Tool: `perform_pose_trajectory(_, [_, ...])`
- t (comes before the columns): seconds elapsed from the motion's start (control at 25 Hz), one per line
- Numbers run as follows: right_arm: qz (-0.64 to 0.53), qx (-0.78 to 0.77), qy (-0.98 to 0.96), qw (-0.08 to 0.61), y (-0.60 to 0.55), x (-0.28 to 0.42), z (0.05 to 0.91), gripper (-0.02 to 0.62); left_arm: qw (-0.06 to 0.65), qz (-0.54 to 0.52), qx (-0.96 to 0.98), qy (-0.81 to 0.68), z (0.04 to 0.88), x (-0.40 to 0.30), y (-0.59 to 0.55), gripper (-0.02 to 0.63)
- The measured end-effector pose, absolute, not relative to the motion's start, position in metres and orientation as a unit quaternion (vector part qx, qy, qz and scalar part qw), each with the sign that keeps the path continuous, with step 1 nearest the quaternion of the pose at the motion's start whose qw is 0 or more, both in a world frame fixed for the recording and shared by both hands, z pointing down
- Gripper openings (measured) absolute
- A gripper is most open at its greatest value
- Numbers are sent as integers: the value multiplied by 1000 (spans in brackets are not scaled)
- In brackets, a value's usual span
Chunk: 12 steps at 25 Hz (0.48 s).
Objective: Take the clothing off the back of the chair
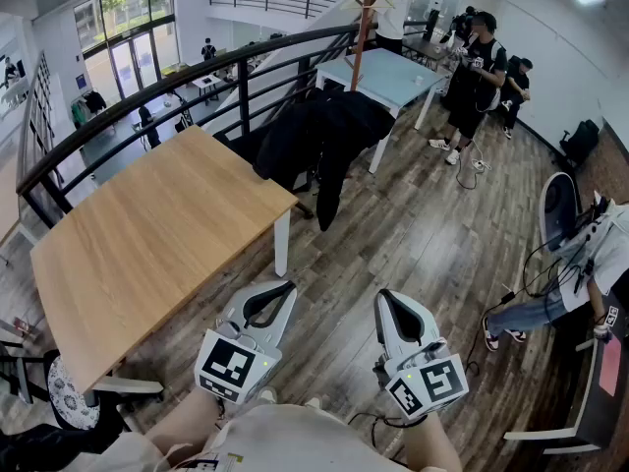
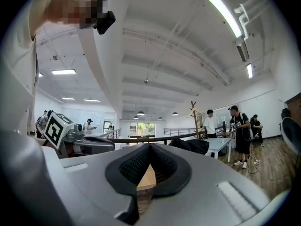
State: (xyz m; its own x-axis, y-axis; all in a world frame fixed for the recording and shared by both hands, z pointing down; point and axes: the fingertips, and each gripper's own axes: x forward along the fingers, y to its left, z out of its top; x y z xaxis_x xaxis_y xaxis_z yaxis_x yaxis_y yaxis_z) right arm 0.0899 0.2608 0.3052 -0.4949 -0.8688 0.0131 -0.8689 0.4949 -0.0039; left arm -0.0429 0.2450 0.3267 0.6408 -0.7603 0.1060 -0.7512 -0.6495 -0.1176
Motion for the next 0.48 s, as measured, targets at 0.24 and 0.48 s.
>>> perform_pose_trajectory(0.24, [7, 500, -866, -2, 260, 90, 304, -2, 31, -81, -905, 417, 330, -42, 245, 2])
perform_pose_trajectory(0.48, [7, 499, -866, -16, 263, 103, 299, -2, 29, -80, -904, 418, 329, -27, 248, 2])
